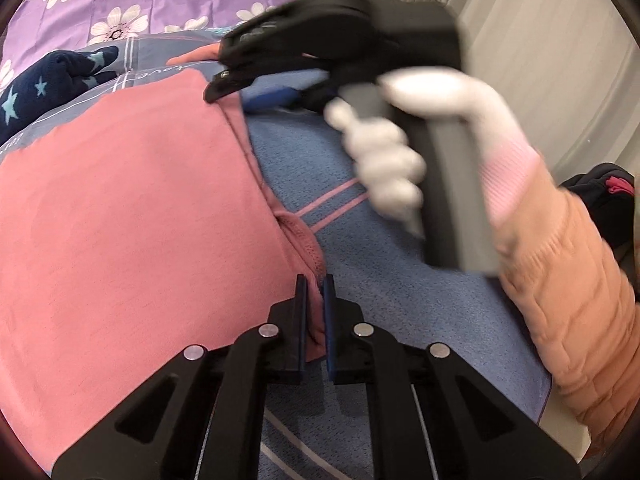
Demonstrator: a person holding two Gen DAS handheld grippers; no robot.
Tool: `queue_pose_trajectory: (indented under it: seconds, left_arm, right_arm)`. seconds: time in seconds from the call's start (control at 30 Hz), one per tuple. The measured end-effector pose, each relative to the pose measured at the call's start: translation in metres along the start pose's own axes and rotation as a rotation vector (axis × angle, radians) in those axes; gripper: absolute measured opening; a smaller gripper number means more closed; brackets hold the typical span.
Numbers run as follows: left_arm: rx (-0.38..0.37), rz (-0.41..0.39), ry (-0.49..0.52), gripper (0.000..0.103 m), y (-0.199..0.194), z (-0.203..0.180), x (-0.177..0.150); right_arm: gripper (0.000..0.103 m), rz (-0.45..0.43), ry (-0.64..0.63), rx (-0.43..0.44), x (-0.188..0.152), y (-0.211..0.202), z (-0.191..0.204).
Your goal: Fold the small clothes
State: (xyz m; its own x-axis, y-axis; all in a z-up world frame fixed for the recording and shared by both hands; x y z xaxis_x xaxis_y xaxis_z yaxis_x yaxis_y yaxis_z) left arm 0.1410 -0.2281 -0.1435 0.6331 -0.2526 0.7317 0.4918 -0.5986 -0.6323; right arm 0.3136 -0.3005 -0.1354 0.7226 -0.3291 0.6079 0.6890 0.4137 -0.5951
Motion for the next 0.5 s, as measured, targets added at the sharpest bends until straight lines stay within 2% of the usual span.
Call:
queue_pose_trajectory:
  seconds: [0.1, 0.17, 0.2, 0.23, 0.3, 0.33, 0.4, 0.43, 0.5]
  left_arm:
    - [-0.022, -0.012, 0.008, 0.007, 0.0, -0.002, -0.002]
    - [-0.046, -0.013, 0.002, 0.007, 0.0, -0.002, -0.002]
    - [-0.062, -0.011, 0.001, 0.007, 0.001, -0.003, -0.002]
    - [-0.076, -0.007, 0.004, 0.007, 0.002, -0.005, -0.003]
    - [-0.106, 0.002, 0.018, 0.007, 0.004, -0.01, -0.005]
    - [-0.109, 0.001, 0.021, 0.008, 0.005, -0.01, -0.005]
    - [-0.122, 0.002, 0.007, 0.008, 0.005, -0.009, -0.004]
    - [-0.128, 0.001, -0.002, 0.008, 0.006, -0.007, -0.003]
    - [-0.144, 0.0, -0.014, 0.009, 0.006, -0.007, -0.003]
  right_arm:
    - [0.003, -0.106, 0.016, 0.079, 0.022, -0.01, 0.011]
    - [0.003, -0.169, -0.056, 0.01, 0.027, -0.01, 0.007]
    - [0.003, -0.149, -0.085, -0.064, 0.022, 0.002, -0.006]
    - [0.002, -0.121, -0.082, -0.095, 0.016, 0.012, -0.016]
    - [0.0, -0.118, 0.03, -0.01, 0.014, 0.014, -0.032]
    - [0.0, -0.138, 0.054, -0.006, 0.02, 0.005, -0.035]
    - [0.003, -0.192, 0.014, -0.059, 0.026, -0.013, -0.037]
    - [0.003, -0.208, -0.002, -0.039, 0.025, -0.024, -0.032]
    - [0.003, -0.167, -0.034, 0.099, 0.017, -0.033, -0.007]
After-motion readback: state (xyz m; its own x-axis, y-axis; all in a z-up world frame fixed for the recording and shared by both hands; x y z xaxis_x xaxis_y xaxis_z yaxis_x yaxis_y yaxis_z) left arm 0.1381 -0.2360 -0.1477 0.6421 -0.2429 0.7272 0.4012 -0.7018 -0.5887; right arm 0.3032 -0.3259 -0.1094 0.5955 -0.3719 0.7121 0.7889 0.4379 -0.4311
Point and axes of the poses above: each gripper's, at about its wrist camera, not at the fingertips, and y roughly the way its jaws point, z to its left, x to its top, the point moved 7 cm from there along y, roughly the way its jaws point, and after that the axes turned 12 degrees about -z, right-handed, at the moved point
